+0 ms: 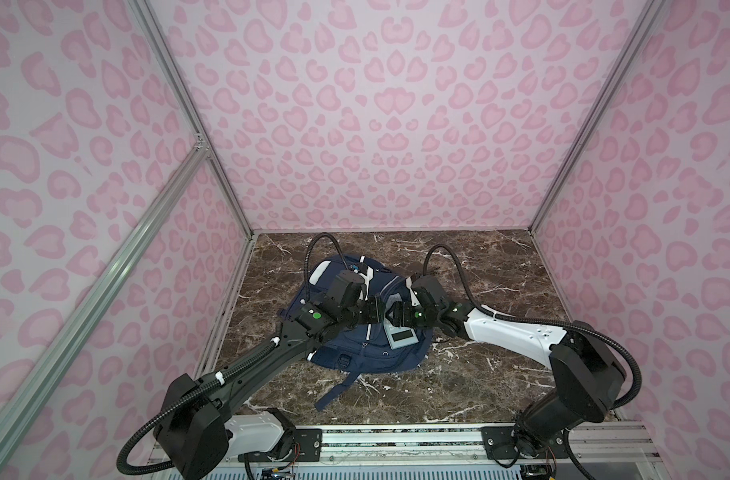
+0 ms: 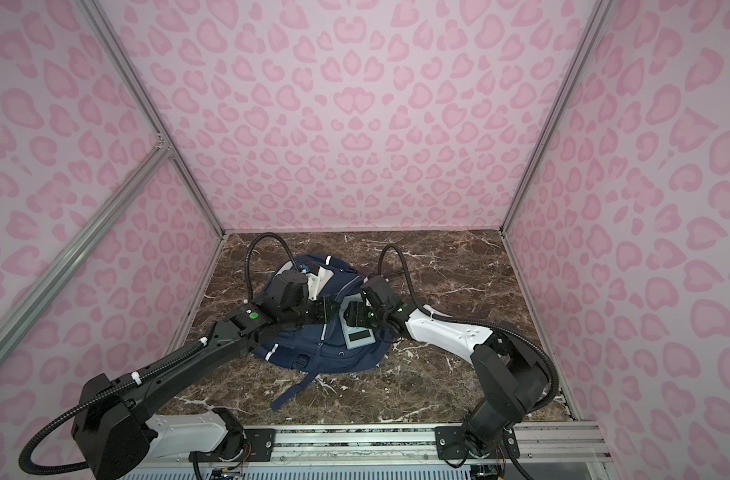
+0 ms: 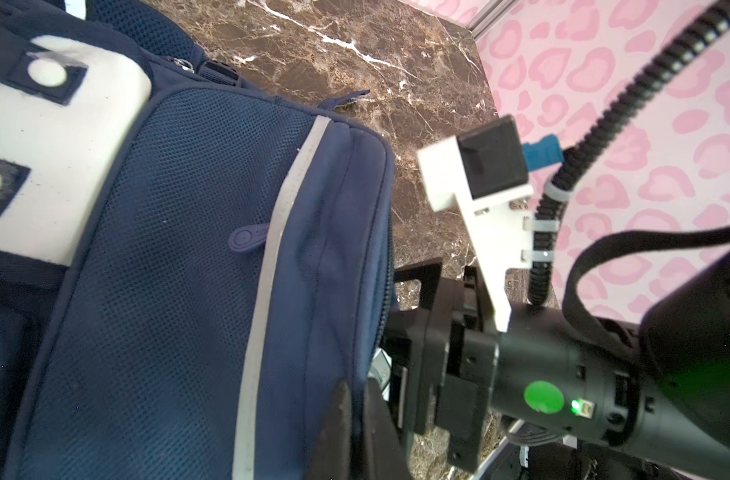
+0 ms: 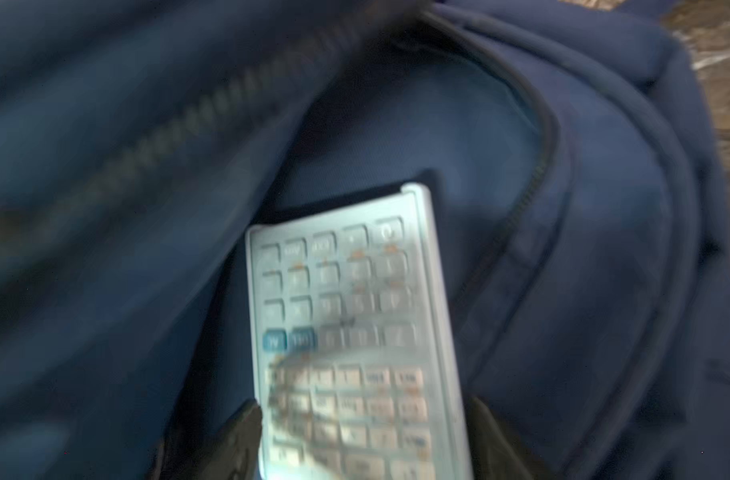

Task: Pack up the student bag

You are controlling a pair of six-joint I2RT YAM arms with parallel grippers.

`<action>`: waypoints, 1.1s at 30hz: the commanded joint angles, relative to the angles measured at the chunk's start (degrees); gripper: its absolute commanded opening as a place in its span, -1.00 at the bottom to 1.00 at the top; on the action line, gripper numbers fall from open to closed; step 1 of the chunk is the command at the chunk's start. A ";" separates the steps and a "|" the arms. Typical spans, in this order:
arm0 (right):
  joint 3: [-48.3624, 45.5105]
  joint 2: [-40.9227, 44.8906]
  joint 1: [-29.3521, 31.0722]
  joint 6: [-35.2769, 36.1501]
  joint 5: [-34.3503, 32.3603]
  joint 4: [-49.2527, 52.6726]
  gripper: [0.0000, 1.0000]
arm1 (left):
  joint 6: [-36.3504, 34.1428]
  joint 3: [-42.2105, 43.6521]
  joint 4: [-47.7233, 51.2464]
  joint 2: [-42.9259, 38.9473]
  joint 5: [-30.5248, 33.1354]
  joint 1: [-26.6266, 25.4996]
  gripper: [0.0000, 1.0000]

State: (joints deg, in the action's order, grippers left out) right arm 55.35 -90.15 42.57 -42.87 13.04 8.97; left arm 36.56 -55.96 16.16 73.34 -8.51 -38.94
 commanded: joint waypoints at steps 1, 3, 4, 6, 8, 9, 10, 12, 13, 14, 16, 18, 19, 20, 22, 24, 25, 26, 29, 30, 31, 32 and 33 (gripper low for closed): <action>-4.60 3.01 0.15 0.07 0.85 -0.62 0.47 | -0.22 -0.29 -2.43 -0.55 1.21 0.12 -0.94; -7.28 4.32 0.60 0.03 1.90 -2.52 0.34 | -0.17 -0.33 -2.45 -0.26 0.59 0.12 -0.94; -8.49 4.46 1.12 -0.32 2.89 -4.45 0.30 | 0.07 -0.37 -2.74 -0.14 0.19 0.10 -0.94; -9.60 4.23 2.48 -0.68 5.22 -7.89 0.28 | 0.52 -0.20 -3.40 0.02 -0.59 0.05 -0.94; -9.66 3.82 3.74 -1.14 5.70 -10.67 0.22 | 0.71 -0.27 -3.26 -0.06 -0.65 0.02 -0.94; -9.52 3.61 4.28 -1.29 5.49 -12.51 0.18 | 0.78 -0.37 -2.95 -0.13 -0.80 0.05 -0.94; -9.13 3.31 4.60 -1.65 4.96 -14.15 0.13 | 0.76 -0.46 -2.74 -0.22 -0.89 0.06 -0.94; -7.73 1.91 4.85 -2.19 4.07 -16.21 0.04 | 0.83 -0.64 -2.28 -0.47 -1.41 0.02 -0.94; -6.49 0.86 4.72 -2.42 3.49 -17.07 0.00 | 0.96 -0.64 -2.17 -0.63 -1.50 0.06 -0.94; -5.19 -0.42 4.57 -2.56 3.05 -17.50 -0.04 | 1.00 -0.64 -2.02 -0.89 -1.59 0.01 -0.94; -2.08 -3.60 4.67 -2.52 3.43 -18.44 -0.11 | 1.01 -0.93 -1.44 -1.42 -1.43 0.07 -0.94; -0.43 -5.73 4.77 -3.45 3.32 -18.59 -0.11 | 0.67 -1.63 -0.09 -1.75 -0.63 0.07 -0.94; -0.33 -6.19 4.71 -3.85 3.05 -18.72 -0.11 | 0.41 -1.96 0.56 -1.89 -0.18 0.04 -0.94; -0.87 -6.09 4.63 -4.20 2.25 -18.81 -0.11 | 0.35 -2.25 1.07 -2.04 0.13 0.03 -0.94; -3.55 -4.94 4.16 -5.62 0.05 -20.24 -0.12 | 0.65 -2.18 0.90 -2.37 -0.02 0.01 -0.94; -5.22 -3.74 3.98 -5.04 0.93 -21.14 0.05 | 1.18 -1.74 -0.23 -2.28 -1.07 0.00 -0.94; -5.79 -2.80 4.22 -4.12 1.43 -20.48 0.25 | 1.30 -1.74 -0.33 -2.02 -1.16 0.08 -0.94; -6.42 -1.72 4.63 -2.93 1.65 -19.97 0.37 | 1.19 -1.70 -0.38 -1.74 -1.09 0.00 -0.94; -8.85 2.35 5.90 0.81 0.31 -17.00 0.44 | 0.97 -1.79 -0.40 -1.19 -1.19 0.03 -0.94; -9.85 3.34 6.15 1.99 0.80 -17.08 0.43 | 1.05 -1.70 -0.56 -1.18 -1.25 0.03 -0.94; -10.44 3.96 6.38 2.91 1.41 -16.75 0.41 | 1.06 -1.56 -0.76 -1.13 -1.33 0.07 -0.94; -10.89 4.42 6.74 3.84 2.01 -16.75 0.38 | 1.08 -1.43 -1.00 -1.14 -1.49 0.05 -0.94; -11.31 4.72 7.43 5.36 2.56 -16.69 0.34 | 1.07 -1.37 -1.05 -1.09 -1.51 0.02 -0.94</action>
State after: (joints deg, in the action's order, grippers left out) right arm 45.10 -85.97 49.12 -42.17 14.63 -8.67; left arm 36.99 -57.21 19.59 72.18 -7.88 -38.89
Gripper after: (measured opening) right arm 0.682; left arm 0.078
